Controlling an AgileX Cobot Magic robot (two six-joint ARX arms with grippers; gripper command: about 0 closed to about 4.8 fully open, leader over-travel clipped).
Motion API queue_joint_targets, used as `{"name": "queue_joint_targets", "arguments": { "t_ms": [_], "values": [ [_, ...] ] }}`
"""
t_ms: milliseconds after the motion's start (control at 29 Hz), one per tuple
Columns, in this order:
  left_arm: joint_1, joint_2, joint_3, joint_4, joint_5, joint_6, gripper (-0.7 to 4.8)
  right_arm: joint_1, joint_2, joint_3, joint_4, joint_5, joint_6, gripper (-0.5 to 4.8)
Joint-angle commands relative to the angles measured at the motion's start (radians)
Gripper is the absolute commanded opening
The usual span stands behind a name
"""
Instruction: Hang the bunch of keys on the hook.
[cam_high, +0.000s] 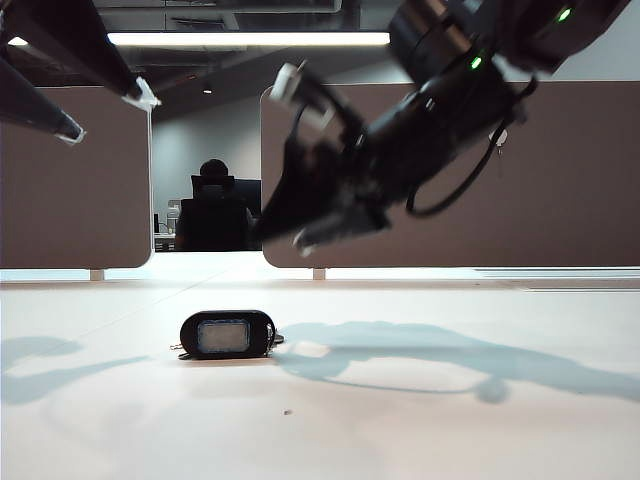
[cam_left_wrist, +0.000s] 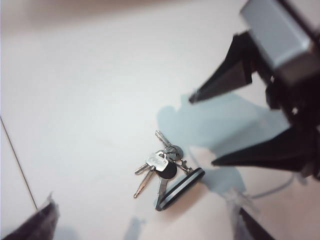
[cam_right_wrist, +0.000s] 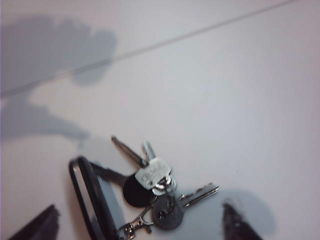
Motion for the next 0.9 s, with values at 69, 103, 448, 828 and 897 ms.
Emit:
{"name": "queue_joint_targets", "arguments": {
  "t_ms": [69, 103, 448, 828, 897],
  "values": [
    [0.002, 0.009, 0.007, 0.018, -0.011, 0.001, 4.79, 0.015, 0.049, 0.004, 0.025, 0.036, -0.055, 3.99],
    [0.002, 0.009, 0.007, 0.018, -0.013, 0.001, 4.79, 0.016, 0.064, 0.004, 0.039, 0.048, -0.056, 3.99],
    [0.002, 0.009, 0.007, 0.013, -0.016, 0.001, 4.79, 0.015, 0.139, 0.005, 0.126, 0.095, -0.055, 3.97],
    [0.002, 0.009, 0.007, -0.026, -0.016, 0.001, 4.79, 0.015, 0.145, 0.005, 0.187, 0.095, -0.055, 3.31],
    [0.002, 0.009, 0.007, -0.035, -0.016, 0.001, 4.79, 0.015, 0.153, 0.005, 0.192, 0.095, -0.056, 3.31]
  ]
}}
